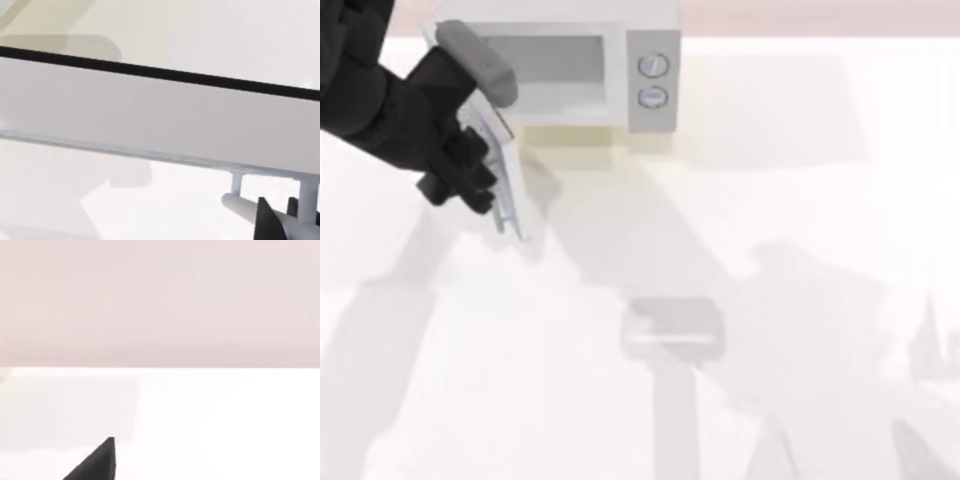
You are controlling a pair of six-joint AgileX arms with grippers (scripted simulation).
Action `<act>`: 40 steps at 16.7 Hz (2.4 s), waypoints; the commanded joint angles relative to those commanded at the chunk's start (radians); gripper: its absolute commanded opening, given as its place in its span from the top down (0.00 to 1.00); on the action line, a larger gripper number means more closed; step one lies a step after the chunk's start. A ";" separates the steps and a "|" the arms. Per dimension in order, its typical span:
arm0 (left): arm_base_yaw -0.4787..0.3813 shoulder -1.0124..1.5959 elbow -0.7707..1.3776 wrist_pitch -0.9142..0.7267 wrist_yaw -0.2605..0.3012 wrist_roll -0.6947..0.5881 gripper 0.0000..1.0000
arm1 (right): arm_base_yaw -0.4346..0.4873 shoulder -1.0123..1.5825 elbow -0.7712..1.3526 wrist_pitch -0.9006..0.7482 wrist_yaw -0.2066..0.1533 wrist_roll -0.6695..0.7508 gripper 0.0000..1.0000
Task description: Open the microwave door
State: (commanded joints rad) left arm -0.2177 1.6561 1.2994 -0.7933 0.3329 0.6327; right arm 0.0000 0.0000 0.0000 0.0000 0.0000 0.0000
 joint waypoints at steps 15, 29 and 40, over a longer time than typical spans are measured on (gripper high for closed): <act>0.000 0.000 0.000 0.000 0.000 0.000 1.00 | 0.000 0.000 0.000 0.000 0.000 0.000 0.00; 0.053 0.011 0.008 -0.058 0.051 0.133 1.00 | 0.000 0.000 0.000 0.000 0.000 0.000 0.00; 0.069 0.007 0.014 -0.069 0.067 0.173 1.00 | 0.000 0.000 0.000 0.000 0.000 0.000 0.00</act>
State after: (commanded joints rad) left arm -0.1484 1.6630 1.3133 -0.8628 0.3999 0.8060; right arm 0.0000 0.0000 0.0000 0.0000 0.0000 0.0000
